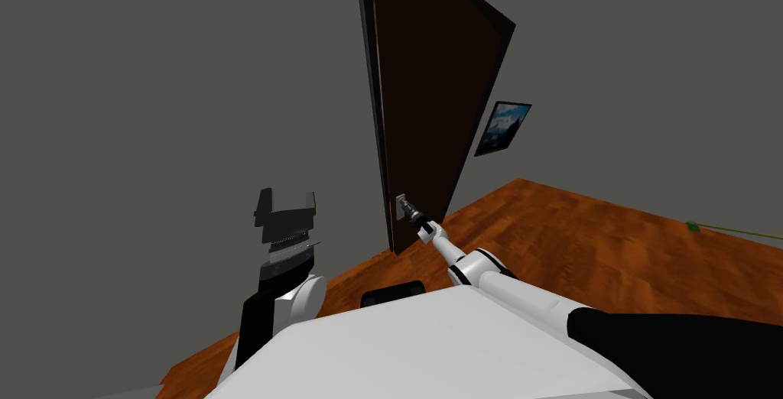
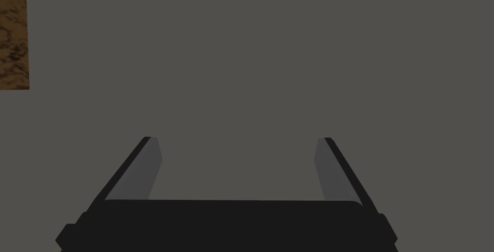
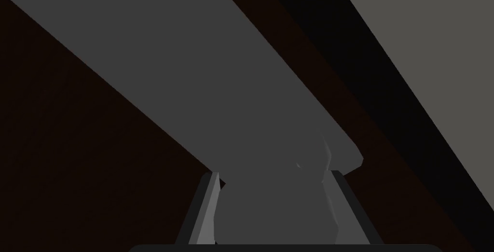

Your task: Pull the door open

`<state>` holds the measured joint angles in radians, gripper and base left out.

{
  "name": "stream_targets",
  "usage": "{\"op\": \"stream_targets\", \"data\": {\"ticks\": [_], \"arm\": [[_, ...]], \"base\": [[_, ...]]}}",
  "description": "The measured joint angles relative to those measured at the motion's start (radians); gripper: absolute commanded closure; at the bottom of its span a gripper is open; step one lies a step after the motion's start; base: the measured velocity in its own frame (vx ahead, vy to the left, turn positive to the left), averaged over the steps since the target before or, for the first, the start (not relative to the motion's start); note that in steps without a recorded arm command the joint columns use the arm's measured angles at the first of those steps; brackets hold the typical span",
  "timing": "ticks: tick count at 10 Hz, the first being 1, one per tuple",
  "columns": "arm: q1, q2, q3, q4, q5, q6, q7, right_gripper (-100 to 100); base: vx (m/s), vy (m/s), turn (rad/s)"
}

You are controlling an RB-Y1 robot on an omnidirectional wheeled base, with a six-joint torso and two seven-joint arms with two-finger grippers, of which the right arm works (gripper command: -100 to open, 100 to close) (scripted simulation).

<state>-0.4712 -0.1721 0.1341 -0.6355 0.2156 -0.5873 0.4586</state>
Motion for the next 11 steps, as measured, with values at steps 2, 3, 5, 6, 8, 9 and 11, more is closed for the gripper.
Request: {"op": "stream_targets", "data": {"ticks": [2, 3, 5, 6, 8, 9, 11], "arm": [[0.005, -0.004, -0.001, -0.003, -0.024, 0.002, -0.042, 100], [0.006, -0.007, -0.002, -0.003, -0.039, 0.003, -0.067, 100], [0.016, -0.013, -0.001, -0.017, -0.071, 0.01, -0.118, 100], [0.018, -0.015, -0.001, -0.018, -0.088, 0.011, -0.144, 100], [0.02, -0.02, -0.002, -0.014, -0.115, 0.011, -0.189, 100], [0.026, -0.022, -0.002, -0.024, -0.124, 0.016, -0.207, 100], [0.029, -0.028, -0.003, -0.027, -0.165, 0.02, -0.261, 100]], "base": [[-0.043, -0.035, 0.108], [-0.064, -0.058, 0.203], [-0.055, -0.04, 0.08], [-0.042, -0.022, 0.046], [-0.04, -0.035, 0.093], [-0.041, -0.044, 0.142], [-0.059, -0.051, 0.127]]}}
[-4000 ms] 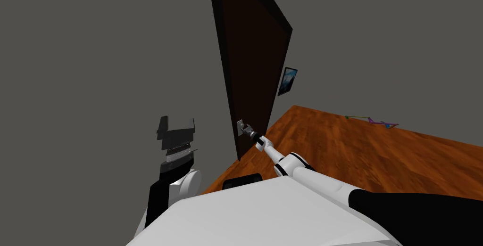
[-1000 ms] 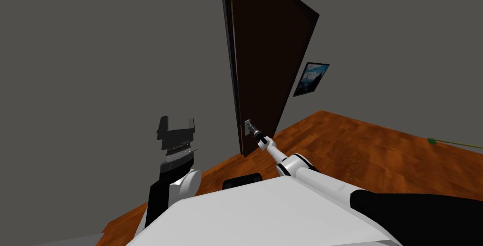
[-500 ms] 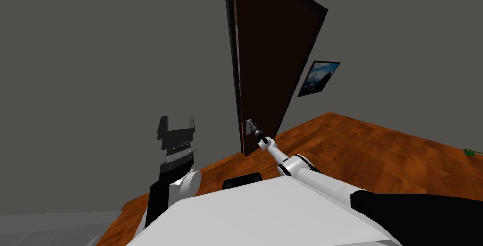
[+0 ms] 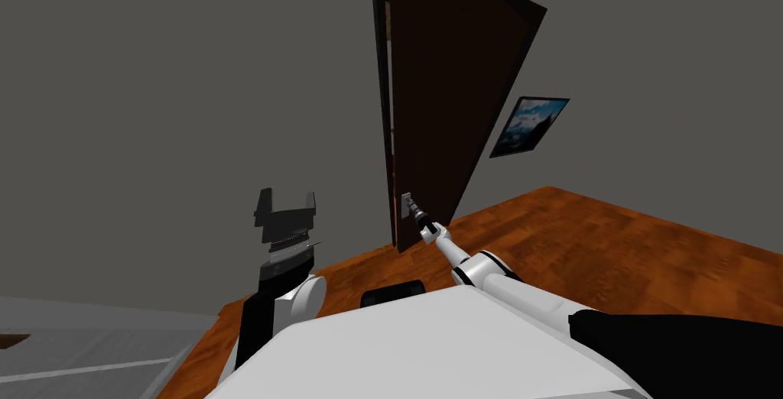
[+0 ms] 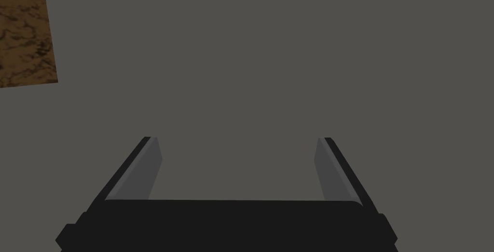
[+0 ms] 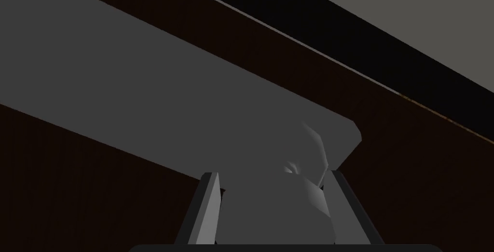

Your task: Pull the door open

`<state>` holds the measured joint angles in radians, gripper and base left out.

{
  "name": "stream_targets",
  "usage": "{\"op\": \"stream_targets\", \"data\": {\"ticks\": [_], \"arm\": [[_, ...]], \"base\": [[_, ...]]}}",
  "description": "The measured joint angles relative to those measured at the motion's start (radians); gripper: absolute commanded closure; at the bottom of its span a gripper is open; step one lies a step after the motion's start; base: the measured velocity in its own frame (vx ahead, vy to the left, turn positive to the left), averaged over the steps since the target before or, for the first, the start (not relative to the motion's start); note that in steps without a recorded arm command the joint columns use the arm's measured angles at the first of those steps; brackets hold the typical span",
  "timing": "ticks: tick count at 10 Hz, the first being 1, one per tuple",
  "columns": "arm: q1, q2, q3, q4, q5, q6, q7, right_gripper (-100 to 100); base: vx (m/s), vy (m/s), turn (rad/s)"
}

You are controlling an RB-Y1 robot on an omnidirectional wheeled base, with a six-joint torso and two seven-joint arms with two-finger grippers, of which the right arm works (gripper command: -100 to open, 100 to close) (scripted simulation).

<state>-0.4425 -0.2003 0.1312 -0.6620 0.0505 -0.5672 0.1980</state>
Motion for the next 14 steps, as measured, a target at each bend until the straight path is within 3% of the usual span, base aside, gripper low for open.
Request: {"op": "stream_targets", "data": {"ticks": [5, 14], "arm": [[0.013, -0.009, -0.001, -0.012, -0.068, 0.008, -0.113, 100], [0.031, -0.032, -0.004, -0.03, -0.225, 0.022, -0.333, 100]], "base": [[-0.041, -0.03, 0.097], [-0.044, -0.039, 0.112]]}}
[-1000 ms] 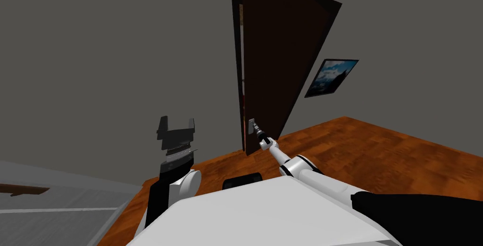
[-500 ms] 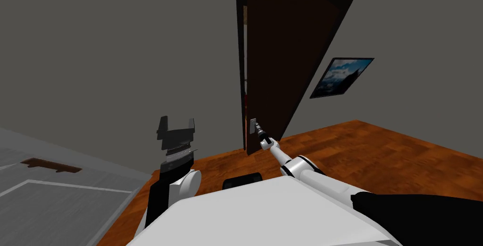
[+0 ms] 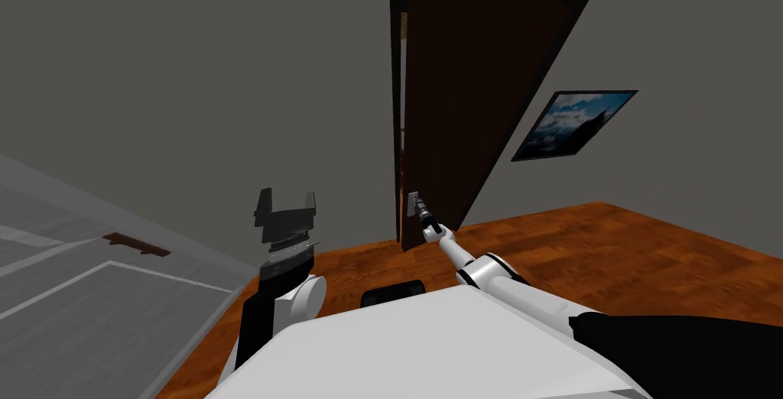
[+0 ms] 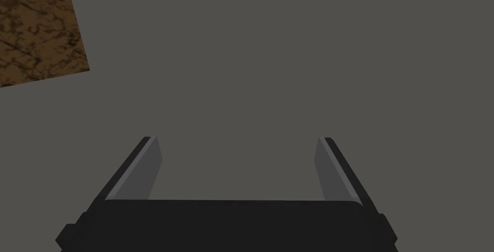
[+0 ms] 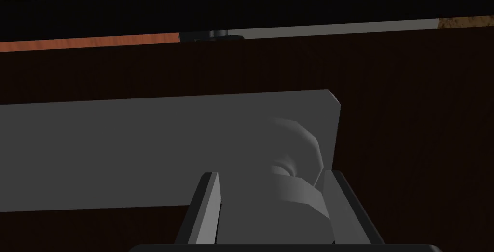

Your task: Pull the door open

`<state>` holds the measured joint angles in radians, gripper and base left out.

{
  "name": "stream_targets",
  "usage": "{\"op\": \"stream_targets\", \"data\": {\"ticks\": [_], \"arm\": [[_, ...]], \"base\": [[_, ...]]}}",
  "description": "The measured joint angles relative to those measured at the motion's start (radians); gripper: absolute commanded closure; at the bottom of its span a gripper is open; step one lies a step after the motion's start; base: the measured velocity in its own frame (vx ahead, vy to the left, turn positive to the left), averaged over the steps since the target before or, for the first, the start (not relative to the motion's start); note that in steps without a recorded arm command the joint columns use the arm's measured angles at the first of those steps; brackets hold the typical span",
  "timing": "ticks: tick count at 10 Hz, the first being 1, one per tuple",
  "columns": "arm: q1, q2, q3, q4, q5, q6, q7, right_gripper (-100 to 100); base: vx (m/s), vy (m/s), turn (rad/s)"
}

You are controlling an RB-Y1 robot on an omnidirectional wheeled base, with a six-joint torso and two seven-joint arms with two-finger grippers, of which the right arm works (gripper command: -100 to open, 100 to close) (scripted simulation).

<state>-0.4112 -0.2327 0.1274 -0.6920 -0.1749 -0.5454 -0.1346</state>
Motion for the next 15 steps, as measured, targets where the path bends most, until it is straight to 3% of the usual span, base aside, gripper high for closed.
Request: {"op": "stream_targets", "data": {"ticks": [15], "arm": [[0.026, -0.036, 0.001, -0.028, -0.234, 0.02, -0.361, 100]], "base": [[-0.039, -0.037, 0.105]]}}
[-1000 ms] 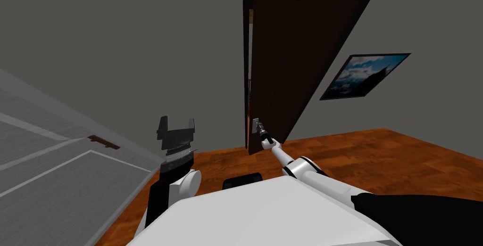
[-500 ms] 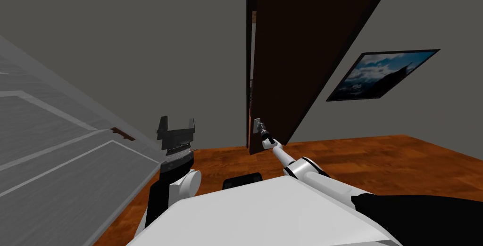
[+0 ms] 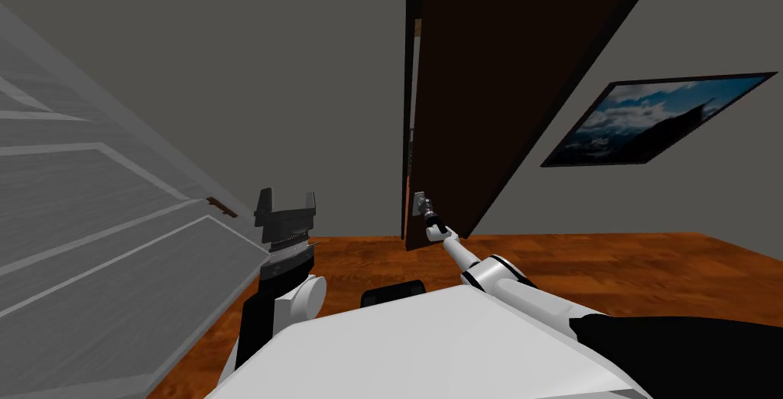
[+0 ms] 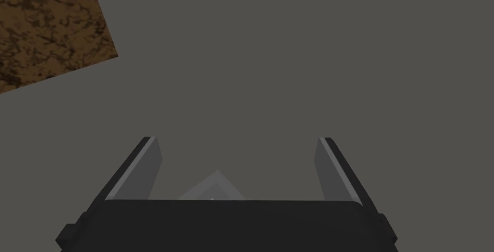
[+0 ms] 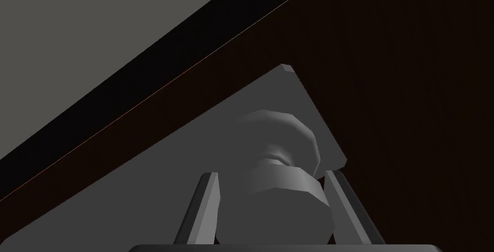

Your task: Pull the door open

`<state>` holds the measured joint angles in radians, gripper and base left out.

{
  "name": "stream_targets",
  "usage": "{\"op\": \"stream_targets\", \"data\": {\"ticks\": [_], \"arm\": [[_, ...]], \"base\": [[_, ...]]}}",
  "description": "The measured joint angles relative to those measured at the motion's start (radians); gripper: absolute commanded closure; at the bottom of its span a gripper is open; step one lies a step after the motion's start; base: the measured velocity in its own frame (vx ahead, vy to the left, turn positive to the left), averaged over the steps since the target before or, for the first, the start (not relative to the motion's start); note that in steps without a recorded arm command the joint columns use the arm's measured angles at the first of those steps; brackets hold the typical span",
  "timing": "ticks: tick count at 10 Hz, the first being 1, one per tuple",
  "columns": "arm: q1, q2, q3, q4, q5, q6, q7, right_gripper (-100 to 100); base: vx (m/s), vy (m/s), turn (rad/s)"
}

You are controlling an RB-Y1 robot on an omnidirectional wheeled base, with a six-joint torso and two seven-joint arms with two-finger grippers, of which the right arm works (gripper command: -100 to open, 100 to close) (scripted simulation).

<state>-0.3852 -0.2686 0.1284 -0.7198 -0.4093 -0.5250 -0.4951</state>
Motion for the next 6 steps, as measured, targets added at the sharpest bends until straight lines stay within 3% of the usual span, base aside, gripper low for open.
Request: {"op": "stream_targets", "data": {"ticks": [6], "arm": [[0.019, -0.011, -0.005, -0.033, -0.08, 0.021, -0.126, 100]], "base": [[-0.032, -0.034, 0.09]]}}
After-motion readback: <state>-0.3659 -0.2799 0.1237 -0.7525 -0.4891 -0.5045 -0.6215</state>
